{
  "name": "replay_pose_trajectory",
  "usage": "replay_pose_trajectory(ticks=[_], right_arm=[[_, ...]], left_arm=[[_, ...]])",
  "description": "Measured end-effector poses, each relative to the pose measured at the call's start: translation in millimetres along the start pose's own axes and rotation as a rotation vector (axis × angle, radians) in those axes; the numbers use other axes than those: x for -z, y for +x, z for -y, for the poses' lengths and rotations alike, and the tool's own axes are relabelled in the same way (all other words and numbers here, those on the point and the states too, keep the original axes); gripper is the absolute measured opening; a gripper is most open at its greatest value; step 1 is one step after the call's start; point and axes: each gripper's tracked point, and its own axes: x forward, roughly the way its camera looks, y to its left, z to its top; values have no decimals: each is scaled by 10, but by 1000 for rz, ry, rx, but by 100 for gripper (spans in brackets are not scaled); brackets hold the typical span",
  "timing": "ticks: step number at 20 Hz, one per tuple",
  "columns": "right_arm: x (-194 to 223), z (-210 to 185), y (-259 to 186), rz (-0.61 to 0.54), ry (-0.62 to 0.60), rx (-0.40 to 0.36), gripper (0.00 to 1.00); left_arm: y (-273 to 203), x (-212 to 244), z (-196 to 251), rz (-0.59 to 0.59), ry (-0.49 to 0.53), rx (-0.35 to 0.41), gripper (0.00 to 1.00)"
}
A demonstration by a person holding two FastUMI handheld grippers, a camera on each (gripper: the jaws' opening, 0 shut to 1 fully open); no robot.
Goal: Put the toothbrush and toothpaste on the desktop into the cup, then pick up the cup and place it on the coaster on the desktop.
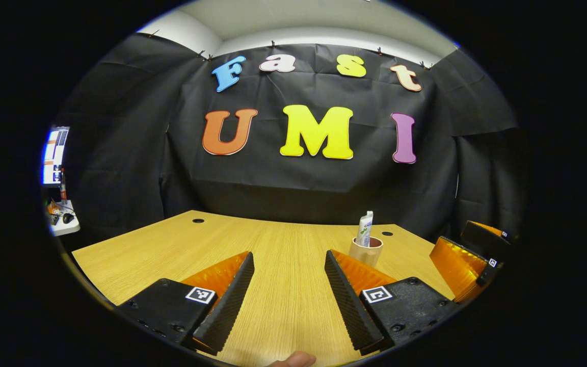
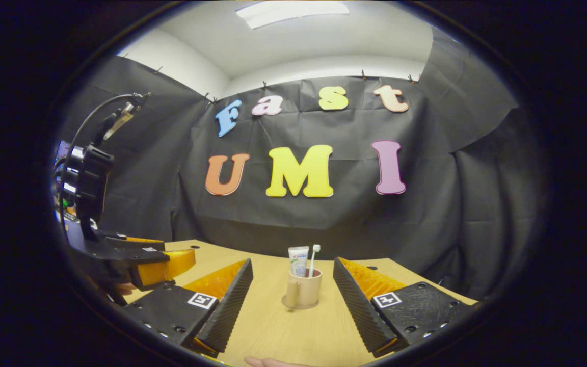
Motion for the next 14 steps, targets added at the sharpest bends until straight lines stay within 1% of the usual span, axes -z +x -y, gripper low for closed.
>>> replay_pose_trajectory(ticks=[4, 10, 14], right_arm=[[45, -11, 2, -28, 40, -23, 95], [66, 171, 4, -31, 48, 8, 95], [81, 217, 9, -36, 49, 24, 95]], left_arm=[[12, 39, 76, -15, -11, 27, 89], [33, 46, 148, -21, -5, 38, 89], [22, 36, 233, -13, 5, 54, 89]])
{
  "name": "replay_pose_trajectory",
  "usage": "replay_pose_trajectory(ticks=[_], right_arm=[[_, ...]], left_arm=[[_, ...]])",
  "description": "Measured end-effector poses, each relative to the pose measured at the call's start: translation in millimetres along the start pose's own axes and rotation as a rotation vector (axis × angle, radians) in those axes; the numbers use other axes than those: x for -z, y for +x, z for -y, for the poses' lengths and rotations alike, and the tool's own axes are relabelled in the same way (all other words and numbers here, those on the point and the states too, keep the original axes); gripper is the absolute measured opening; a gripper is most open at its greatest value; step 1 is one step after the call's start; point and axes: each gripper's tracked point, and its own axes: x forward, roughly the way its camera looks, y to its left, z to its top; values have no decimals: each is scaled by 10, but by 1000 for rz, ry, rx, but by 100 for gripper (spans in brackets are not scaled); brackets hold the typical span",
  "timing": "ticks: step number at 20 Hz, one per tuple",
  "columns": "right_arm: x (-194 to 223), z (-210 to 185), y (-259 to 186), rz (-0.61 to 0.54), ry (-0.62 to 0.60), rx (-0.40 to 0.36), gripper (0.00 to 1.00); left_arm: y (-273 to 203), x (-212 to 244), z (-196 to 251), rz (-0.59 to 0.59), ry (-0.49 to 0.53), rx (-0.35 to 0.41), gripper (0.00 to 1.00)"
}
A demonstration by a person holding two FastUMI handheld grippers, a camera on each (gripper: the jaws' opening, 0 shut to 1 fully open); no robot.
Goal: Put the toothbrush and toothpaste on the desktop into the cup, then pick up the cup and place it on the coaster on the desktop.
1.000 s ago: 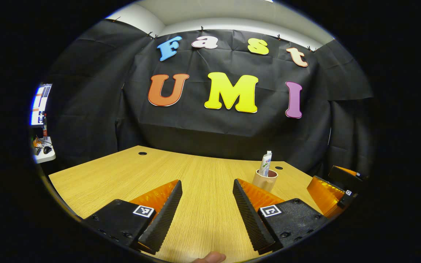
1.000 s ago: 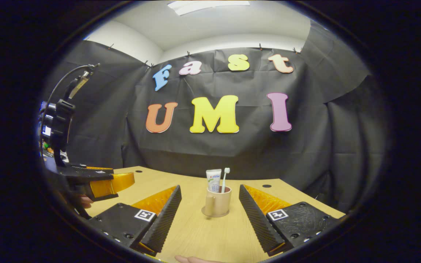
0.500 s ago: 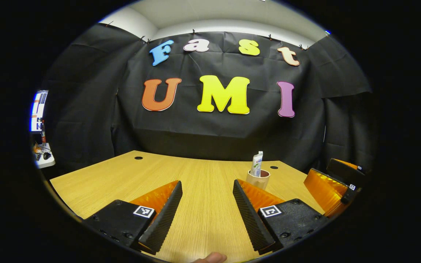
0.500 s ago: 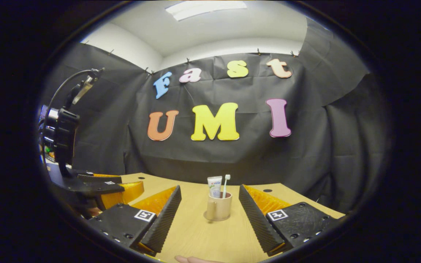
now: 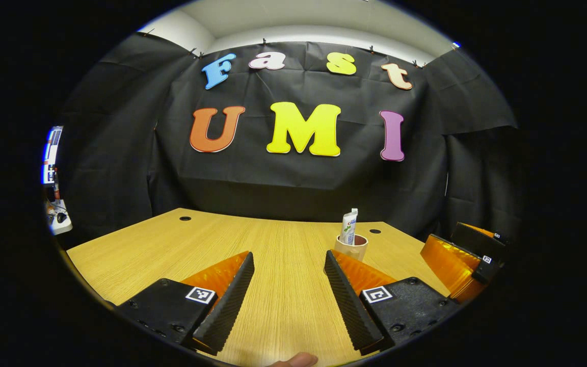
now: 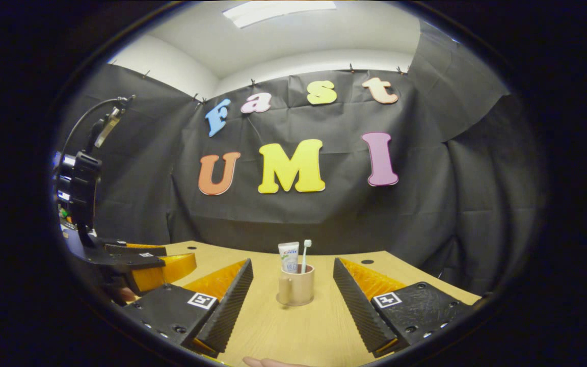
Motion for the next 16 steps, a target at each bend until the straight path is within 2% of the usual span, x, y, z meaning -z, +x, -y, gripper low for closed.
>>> replay_pose_trajectory(ticks=[6, 8, 16], right_arm=[[-3, 0, -11, 3, -6, -2, 95], [3, -5, -7, 4, -8, -1, 95], [62, -4, -9, -19, -5, -3, 95]], left_arm=[[1, 70, 52, -7, 31, -6, 89], [0, 74, -7, 1, 33, -31, 89], [10, 54, -6, 12, -6, -29, 89]])
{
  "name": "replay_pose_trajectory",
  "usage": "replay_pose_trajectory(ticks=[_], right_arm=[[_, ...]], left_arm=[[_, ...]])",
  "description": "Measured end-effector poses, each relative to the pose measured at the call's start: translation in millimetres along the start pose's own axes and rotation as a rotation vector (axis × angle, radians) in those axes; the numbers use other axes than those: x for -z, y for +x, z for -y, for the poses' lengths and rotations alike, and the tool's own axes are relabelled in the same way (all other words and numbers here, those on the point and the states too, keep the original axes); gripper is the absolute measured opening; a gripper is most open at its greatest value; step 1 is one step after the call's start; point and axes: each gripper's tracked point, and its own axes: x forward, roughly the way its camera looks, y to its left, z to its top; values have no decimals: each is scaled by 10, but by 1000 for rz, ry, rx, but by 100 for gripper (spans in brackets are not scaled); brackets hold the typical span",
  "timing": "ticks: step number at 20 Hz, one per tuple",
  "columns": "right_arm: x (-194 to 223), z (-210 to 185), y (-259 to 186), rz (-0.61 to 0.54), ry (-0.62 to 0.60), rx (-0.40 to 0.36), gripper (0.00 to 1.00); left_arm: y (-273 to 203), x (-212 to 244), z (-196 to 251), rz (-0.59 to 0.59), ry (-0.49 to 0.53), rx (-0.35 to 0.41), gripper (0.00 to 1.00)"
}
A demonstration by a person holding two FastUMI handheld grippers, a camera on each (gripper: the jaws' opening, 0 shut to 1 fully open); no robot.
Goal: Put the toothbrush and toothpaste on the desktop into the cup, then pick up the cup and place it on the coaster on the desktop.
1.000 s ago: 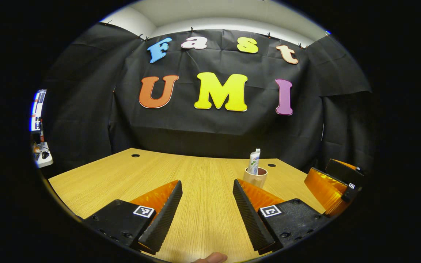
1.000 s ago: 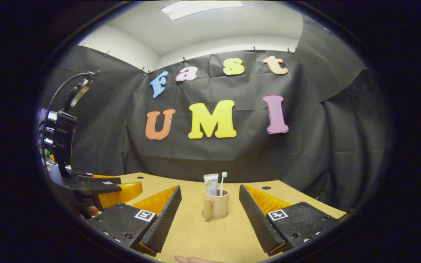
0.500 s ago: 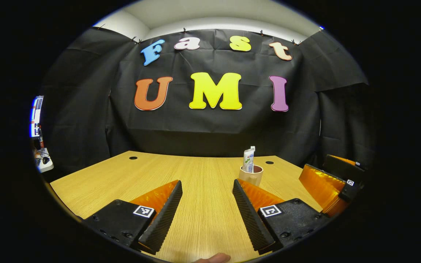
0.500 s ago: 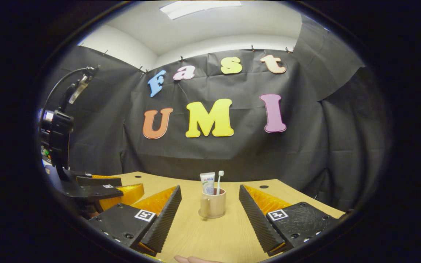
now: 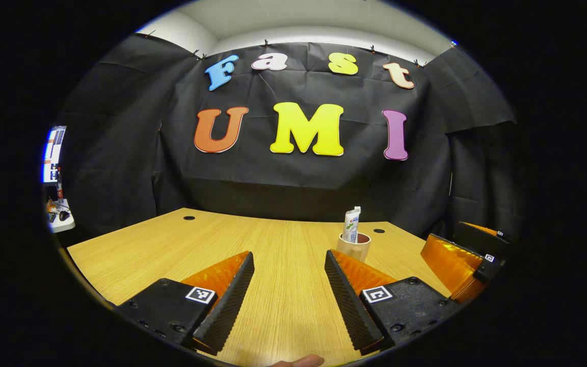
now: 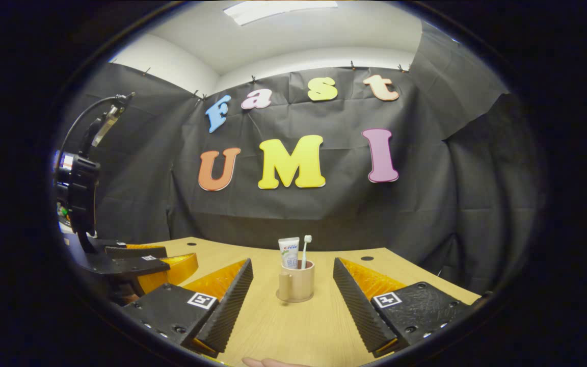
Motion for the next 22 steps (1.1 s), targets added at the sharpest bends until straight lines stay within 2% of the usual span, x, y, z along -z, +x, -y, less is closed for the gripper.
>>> replay_pose_trajectory(ticks=[7, 11, 14, 16, 22], right_arm=[[7, 4, 1, 8, -28, -1, 95], [-77, 86, -29, 29, 8, 9, 95], [-109, -17, -66, 38, 26, -21, 95], [-70, -85, -67, 31, 10, -37, 95], [-56, -141, -87, 44, -52, -20, 95]], left_arm=[[16, -74, 85, 10, 18, 18, 89], [-30, -207, 15, 51, 27, -3, 89], [-44, -184, 18, 41, 11, 4, 89], [-67, -194, 1, 49, 10, 3, 89], [-117, -181, 5, 59, 32, 5, 89]])
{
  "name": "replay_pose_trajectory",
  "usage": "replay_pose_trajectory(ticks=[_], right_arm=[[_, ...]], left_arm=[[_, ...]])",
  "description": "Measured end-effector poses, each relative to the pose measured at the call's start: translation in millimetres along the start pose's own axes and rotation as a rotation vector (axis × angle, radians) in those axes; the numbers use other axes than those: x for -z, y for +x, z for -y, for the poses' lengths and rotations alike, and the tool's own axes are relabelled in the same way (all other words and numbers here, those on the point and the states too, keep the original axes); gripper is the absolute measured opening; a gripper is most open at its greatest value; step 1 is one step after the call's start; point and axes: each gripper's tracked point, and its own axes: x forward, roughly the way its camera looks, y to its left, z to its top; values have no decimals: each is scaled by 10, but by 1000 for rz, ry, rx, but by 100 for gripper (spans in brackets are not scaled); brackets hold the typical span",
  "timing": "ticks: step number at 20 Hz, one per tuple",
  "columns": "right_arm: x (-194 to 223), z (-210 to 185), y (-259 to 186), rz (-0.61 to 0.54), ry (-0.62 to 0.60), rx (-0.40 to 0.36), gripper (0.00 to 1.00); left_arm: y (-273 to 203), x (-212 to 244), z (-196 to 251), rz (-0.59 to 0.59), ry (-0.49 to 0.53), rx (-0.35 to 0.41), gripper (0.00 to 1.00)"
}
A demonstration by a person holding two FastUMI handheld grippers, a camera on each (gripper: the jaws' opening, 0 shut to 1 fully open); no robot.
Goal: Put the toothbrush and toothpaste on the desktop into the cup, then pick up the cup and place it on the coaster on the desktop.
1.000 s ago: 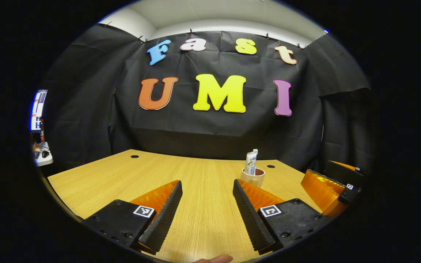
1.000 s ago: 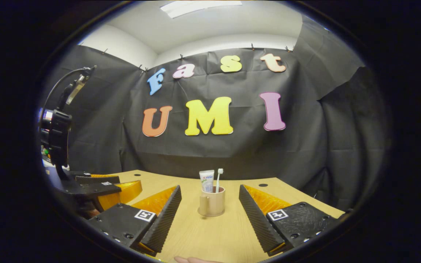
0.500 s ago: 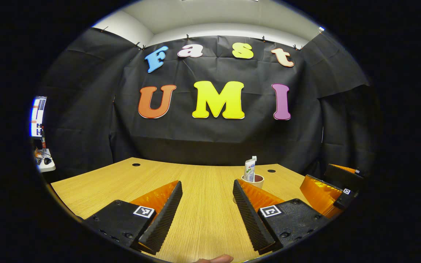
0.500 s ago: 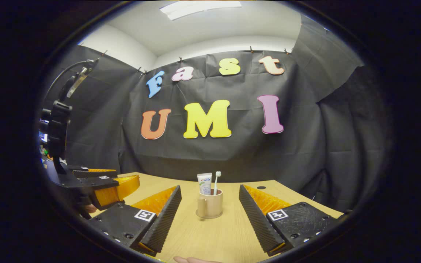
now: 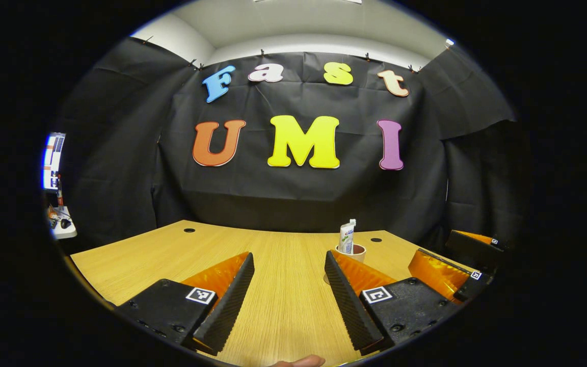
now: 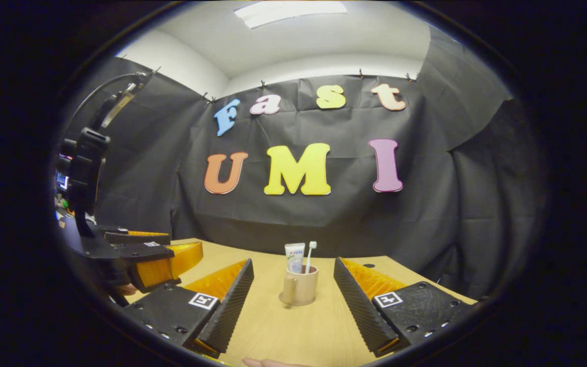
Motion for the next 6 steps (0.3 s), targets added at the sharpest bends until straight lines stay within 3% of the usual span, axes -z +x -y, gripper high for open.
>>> replay_pose_trajectory(ticks=[6], right_arm=[[40, 7, 7, -3, 14, 0, 95]], left_arm=[[29, 55, -1, -14, 0, 0, 89]])
